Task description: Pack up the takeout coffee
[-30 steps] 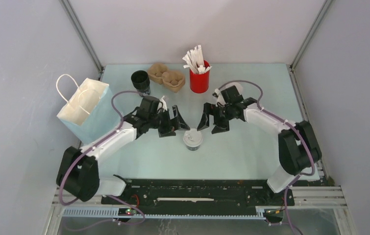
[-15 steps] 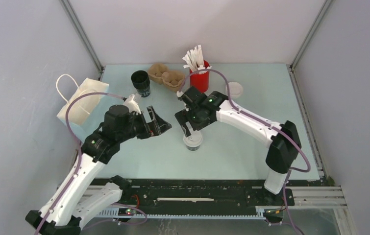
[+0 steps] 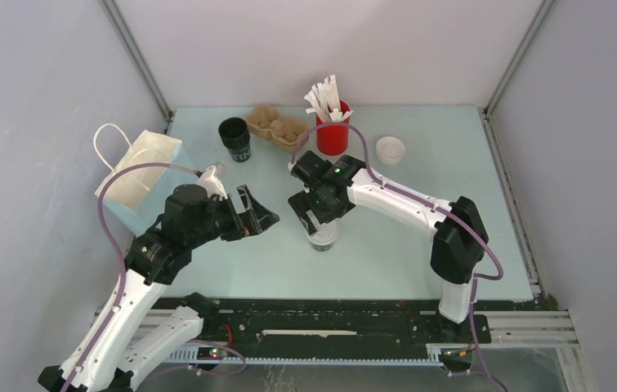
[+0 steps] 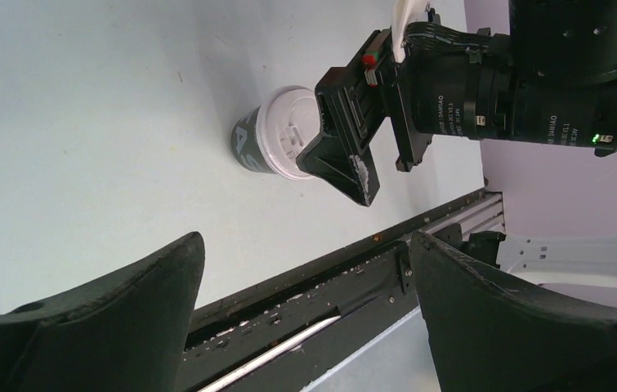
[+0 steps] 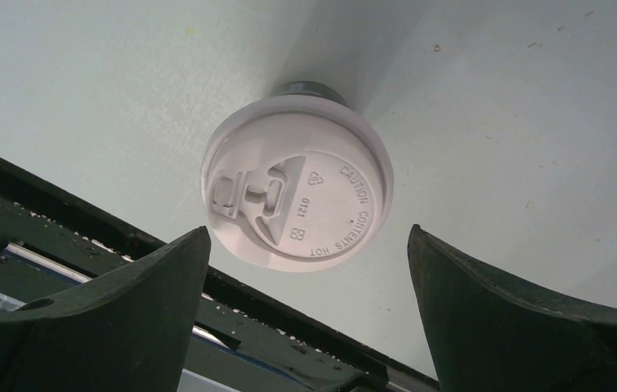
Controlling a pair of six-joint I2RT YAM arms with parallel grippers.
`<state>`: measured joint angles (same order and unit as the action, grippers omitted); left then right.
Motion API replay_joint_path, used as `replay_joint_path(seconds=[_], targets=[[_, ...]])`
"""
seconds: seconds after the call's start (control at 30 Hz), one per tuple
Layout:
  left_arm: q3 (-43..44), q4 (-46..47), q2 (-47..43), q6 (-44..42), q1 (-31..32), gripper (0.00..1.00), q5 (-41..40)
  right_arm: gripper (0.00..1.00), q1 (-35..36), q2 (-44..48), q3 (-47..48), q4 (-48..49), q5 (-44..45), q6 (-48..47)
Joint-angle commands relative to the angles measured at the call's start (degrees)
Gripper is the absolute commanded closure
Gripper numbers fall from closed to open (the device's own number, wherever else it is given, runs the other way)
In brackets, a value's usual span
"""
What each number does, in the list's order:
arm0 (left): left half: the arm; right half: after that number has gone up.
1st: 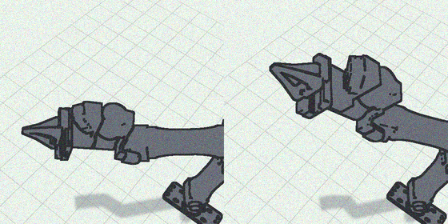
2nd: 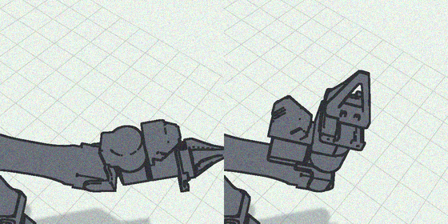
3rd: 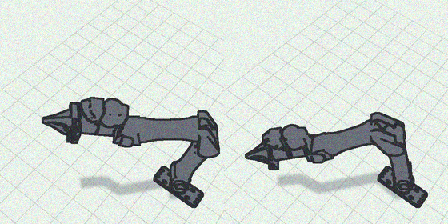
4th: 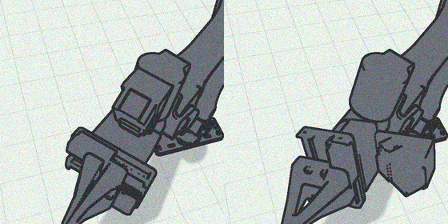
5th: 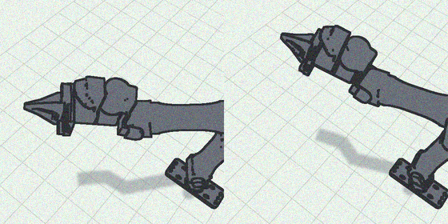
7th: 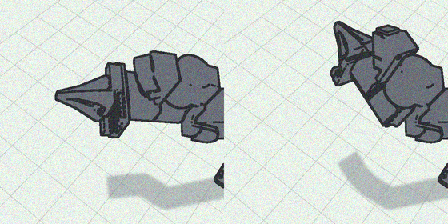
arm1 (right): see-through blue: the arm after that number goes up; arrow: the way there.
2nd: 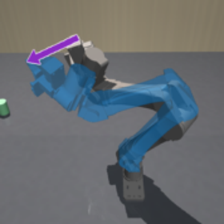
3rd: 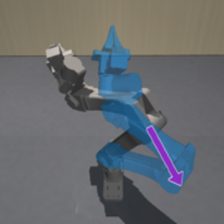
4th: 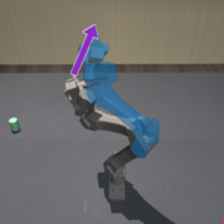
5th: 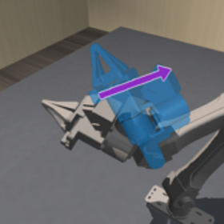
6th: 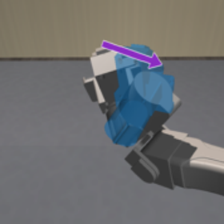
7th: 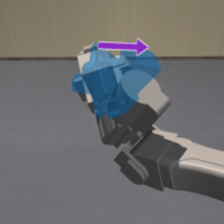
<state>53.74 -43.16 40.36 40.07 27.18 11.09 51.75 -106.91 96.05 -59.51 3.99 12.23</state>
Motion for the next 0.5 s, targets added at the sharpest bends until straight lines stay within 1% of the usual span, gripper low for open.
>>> replay_joint_path(seconds=[0.0, 0.47], targets=[[-1.3, -0.3, -0.4, -0.1, -0.2, 0.00, -0.1, 0.00, 1.1, 2.1, 1.0, 1.4, -1.4, 0.5], [-1.9, -0.4, -1.3, -0.1, -0.2, 0.00, 0.2, 0.01, 1.8, -0.9, 0.8, 1.9, 0.4, 0.9]])
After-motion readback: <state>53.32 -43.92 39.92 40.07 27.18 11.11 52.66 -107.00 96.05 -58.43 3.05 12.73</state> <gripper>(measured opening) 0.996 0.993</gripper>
